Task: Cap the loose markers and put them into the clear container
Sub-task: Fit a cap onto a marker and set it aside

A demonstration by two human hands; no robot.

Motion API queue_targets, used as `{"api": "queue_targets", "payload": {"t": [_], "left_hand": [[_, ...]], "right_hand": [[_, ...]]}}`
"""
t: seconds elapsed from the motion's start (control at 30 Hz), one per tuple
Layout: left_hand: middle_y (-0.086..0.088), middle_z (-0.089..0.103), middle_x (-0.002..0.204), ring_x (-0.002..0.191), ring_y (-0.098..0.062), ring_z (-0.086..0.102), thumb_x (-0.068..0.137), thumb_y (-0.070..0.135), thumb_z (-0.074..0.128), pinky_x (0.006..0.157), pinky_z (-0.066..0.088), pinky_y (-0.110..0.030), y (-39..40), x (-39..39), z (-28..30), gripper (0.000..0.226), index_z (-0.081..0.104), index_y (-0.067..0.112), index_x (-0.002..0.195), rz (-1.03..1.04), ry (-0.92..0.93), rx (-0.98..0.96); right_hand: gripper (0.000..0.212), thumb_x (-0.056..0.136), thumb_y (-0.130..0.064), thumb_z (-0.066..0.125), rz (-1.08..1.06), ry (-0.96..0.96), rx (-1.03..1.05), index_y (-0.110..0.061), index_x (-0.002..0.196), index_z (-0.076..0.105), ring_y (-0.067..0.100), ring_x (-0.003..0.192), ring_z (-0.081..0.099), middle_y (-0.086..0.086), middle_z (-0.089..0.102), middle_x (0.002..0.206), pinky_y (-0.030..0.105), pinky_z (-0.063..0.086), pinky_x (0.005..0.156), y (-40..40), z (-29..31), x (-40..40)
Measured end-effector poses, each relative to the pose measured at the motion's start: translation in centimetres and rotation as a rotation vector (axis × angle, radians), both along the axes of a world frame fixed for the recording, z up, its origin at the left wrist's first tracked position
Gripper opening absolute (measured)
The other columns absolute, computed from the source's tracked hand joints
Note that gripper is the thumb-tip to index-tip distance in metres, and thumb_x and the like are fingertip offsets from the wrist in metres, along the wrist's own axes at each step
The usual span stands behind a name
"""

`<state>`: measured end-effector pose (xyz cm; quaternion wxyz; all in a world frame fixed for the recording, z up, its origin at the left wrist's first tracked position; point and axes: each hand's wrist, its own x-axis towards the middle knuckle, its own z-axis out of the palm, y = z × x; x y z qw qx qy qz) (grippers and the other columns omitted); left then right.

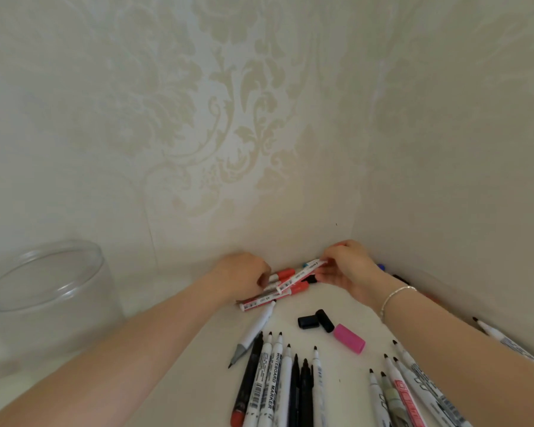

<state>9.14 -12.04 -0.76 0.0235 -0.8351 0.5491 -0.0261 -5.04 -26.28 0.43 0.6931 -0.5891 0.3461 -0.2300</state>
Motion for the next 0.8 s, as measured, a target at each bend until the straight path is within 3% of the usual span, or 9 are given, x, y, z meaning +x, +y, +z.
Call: {"api": "queue_targets", "payload": {"t": [0.17, 0.3, 0.37, 0.47, 0.57, 0.63, 0.7, 0.77, 0.8], "left_hand": [[0.001, 0.068, 0.110, 0.102, -0.021, 0.061, 0.088, 0.016, 0.051, 0.080, 0.046, -0.028, -0.3, 0.6, 0.9, 0.025, 0.067, 0.023, 0.105, 0.013, 0.037, -0.021], [0.000, 0.067, 0.112, 0.105, -0.022, 0.060, 0.090, 0.014, 0.047, 0.081, 0.044, -0.027, -0.8, 0.3, 2.4, 0.030, 0.063, 0.021, 0.115, -0.005, 0.039, -0.127], [0.002, 0.066, 0.109, 0.102, -0.022, 0.060, 0.090, 0.025, 0.052, 0.080, 0.044, -0.028, -0.9, -0.2, 2.6, 0.026, 0.061, 0.021, 0.115, -0.040, 0.033, -0.086], [-0.004, 0.065, 0.104, 0.097, -0.026, 0.061, 0.088, 0.034, 0.055, 0.080, 0.050, -0.036, -0.8, -0.9, 1.9, 0.024, 0.061, 0.018, 0.105, -0.052, -0.045, 0.005], [-0.007, 0.065, 0.099, 0.093, -0.029, 0.061, 0.087, 0.028, 0.055, 0.075, 0.050, -0.034, -0.7, -1.5, 1.6, 0.018, 0.062, 0.015, 0.096, -0.035, -0.055, 0.017], [-0.006, 0.066, 0.085, 0.082, -0.026, 0.061, 0.088, 0.035, 0.056, 0.069, 0.046, -0.030, -0.6, -2.0, 2.0, 0.024, 0.063, 0.012, 0.087, 0.016, 0.045, 0.081], [-0.002, 0.061, 0.064, 0.067, -0.021, 0.058, 0.087, 0.039, 0.059, 0.066, 0.048, -0.030, -0.6, -2.4, 2.3, 0.033, 0.060, 0.011, 0.070, 0.088, 0.175, 0.246], [-0.001, 0.064, 0.061, 0.056, -0.016, 0.057, 0.085, 0.031, 0.063, 0.071, 0.054, -0.031, -0.8, -2.8, 2.1, 0.029, 0.057, 0.013, 0.063, 0.137, 0.270, 0.403], [-0.002, 0.067, 0.065, 0.054, -0.014, 0.057, 0.084, 0.027, 0.065, 0.073, 0.055, -0.031, -1.0, -2.9, 1.9, 0.026, 0.055, 0.014, 0.063, 0.139, 0.293, 0.439]], "right_hand": [[0.017, 0.088, 0.009, 0.049, -0.101, -0.022, 0.005, -0.006, 0.092, 0.042, 0.026, 0.061, 0.059, 0.018, 0.056, 0.077, 0.033, 0.056, 0.057, -0.1, -0.9, 1.7], [0.018, 0.086, 0.013, 0.052, 0.034, 0.003, 0.103, 0.002, 0.100, 0.049, 0.030, 0.067, 0.062, 0.027, 0.059, 0.090, 0.031, 0.059, 0.053, 0.8, -1.6, 2.8], [0.010, 0.086, 0.013, 0.054, 0.125, 0.008, 0.142, 0.009, 0.096, 0.055, 0.030, 0.068, 0.062, 0.028, 0.060, 0.092, 0.029, 0.059, 0.054, 1.5, -1.9, 3.3], [0.014, 0.084, 0.000, 0.064, 0.136, 0.198, -0.221, 0.007, 0.097, 0.063, 0.024, 0.071, 0.061, 0.015, 0.063, 0.085, 0.027, 0.056, 0.060, 1.5, -2.7, 4.0], [0.026, 0.084, -0.002, 0.062, 0.097, 0.266, -0.541, -0.007, 0.110, 0.064, 0.017, 0.063, 0.060, 0.008, 0.062, 0.091, 0.015, 0.046, 0.046, 0.7, -2.5, 3.7], [0.025, 0.084, 0.003, 0.053, 0.005, 0.223, -0.623, -0.008, 0.102, 0.066, 0.017, 0.057, 0.059, 0.009, 0.063, 0.094, 0.017, 0.047, 0.044, -0.8, -2.2, 3.1], [0.025, 0.085, 0.002, 0.048, -0.102, 0.252, -0.678, -0.013, 0.088, 0.068, 0.021, 0.065, 0.061, 0.007, 0.066, 0.093, 0.025, 0.053, 0.056, -2.7, -1.9, 2.3], [0.029, 0.086, 0.002, 0.045, -0.162, 0.272, -0.613, -0.016, 0.078, 0.066, 0.026, 0.066, 0.062, 0.010, 0.067, 0.085, 0.038, 0.058, 0.066, -4.3, -1.6, 1.3], [0.029, 0.087, 0.002, 0.044, -0.177, 0.279, -0.579, -0.013, 0.080, 0.067, 0.026, 0.062, 0.061, 0.012, 0.065, 0.080, 0.038, 0.058, 0.063, -4.9, -1.6, 0.8]]}}
